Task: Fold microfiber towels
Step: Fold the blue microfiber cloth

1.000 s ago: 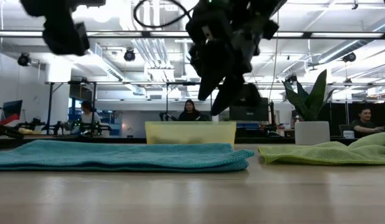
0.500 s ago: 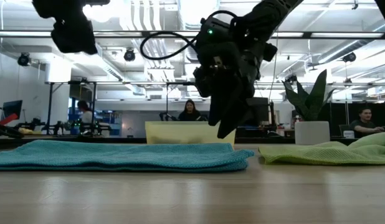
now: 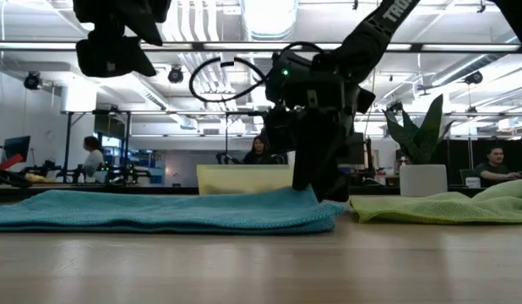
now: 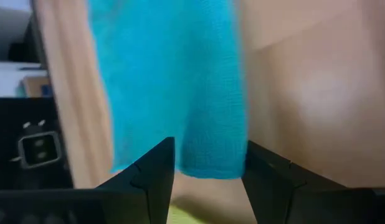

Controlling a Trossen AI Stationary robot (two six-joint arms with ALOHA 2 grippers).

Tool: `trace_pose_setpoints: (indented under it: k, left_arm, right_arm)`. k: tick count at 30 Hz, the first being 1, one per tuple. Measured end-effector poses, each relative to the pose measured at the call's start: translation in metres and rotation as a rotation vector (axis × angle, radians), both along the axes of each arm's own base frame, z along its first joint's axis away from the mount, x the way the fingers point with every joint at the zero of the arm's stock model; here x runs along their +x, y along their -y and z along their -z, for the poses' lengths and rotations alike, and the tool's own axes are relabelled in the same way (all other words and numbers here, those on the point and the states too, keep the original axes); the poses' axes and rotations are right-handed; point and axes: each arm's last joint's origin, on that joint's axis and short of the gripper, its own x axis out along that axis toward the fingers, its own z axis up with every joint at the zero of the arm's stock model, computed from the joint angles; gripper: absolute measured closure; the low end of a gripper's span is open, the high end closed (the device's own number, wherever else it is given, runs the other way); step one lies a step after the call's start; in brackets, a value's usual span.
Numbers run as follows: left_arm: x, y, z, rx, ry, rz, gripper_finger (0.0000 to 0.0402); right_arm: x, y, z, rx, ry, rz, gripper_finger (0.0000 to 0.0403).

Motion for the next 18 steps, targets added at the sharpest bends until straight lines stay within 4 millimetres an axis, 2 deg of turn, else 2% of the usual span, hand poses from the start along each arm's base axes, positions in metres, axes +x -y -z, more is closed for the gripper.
trace_pose_setpoints:
  k: [7, 18]
  left_arm:
    - [0.007, 0.002, -0.003, -0.013, 0.000, -0.010, 0.0228]
    - [0.012, 0.004, -0.007, -0.031, 0.000, 0.005, 0.0228]
  right_arm:
    - [-0.004, -0.003, 0.011, 0.040, -0.024, -0.017, 0.0237]
    - [-0.007, 0.001, 0.012, 0.002, -0.018, 0.006, 0.0262]
